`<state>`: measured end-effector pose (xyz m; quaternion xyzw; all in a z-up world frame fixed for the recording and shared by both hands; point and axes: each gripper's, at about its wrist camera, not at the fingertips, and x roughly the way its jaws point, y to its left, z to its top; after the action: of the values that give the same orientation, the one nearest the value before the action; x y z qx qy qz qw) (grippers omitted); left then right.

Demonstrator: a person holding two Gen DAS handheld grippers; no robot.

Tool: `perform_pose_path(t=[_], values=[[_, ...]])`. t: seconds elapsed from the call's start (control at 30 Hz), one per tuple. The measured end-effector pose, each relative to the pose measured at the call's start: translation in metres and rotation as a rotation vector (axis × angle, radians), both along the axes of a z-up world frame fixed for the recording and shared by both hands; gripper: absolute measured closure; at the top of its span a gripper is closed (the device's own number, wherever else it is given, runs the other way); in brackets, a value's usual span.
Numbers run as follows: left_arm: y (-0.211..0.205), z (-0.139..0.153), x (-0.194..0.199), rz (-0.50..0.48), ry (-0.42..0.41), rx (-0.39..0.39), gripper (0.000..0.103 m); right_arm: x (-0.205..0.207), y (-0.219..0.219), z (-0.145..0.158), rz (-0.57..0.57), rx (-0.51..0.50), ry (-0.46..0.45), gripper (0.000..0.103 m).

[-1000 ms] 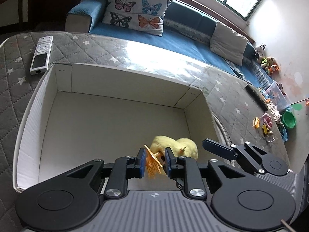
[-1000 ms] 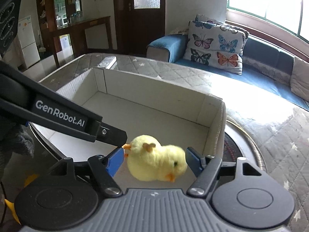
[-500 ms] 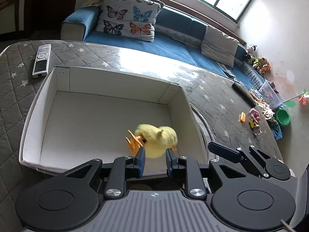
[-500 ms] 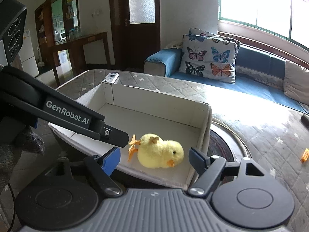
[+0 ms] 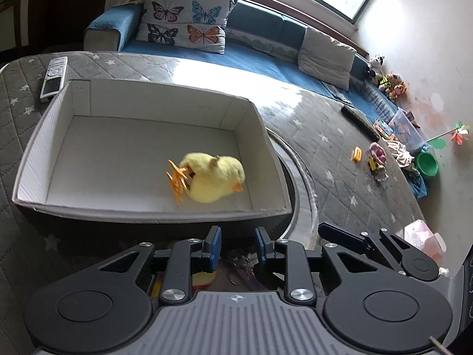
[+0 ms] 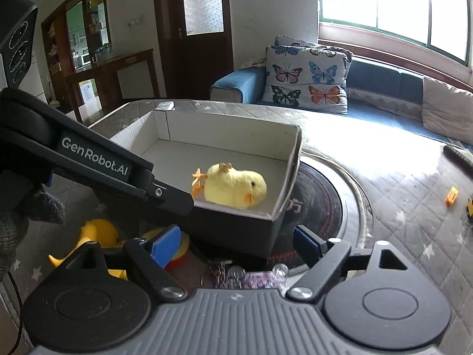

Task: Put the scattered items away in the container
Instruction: 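Open the right tool to drop the chick into the box, then grasp the glittery purple keychain charm with the right tool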

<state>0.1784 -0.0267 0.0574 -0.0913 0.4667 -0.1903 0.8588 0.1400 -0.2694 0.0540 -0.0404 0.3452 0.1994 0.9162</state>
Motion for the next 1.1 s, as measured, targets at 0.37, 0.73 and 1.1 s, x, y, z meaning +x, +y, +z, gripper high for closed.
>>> perform_pose_path(t=[0.37, 0.73, 1.1], values=[[-0.018, -0.009, -0.011, -0.025, 0.022, 0.013, 0.075, -0.022, -0.014, -0.014, -0.015, 0.0, 0.026, 0.017], [-0.038, -0.019, -0.011, -0.058, 0.049, 0.013, 0.074, -0.03, -0.023, -0.033, -0.029, -0.014, 0.07, 0.017], [-0.04, -0.031, 0.0, -0.036, 0.087, 0.02, 0.073, -0.016, -0.022, -0.044, -0.038, 0.002, 0.097, 0.02]])
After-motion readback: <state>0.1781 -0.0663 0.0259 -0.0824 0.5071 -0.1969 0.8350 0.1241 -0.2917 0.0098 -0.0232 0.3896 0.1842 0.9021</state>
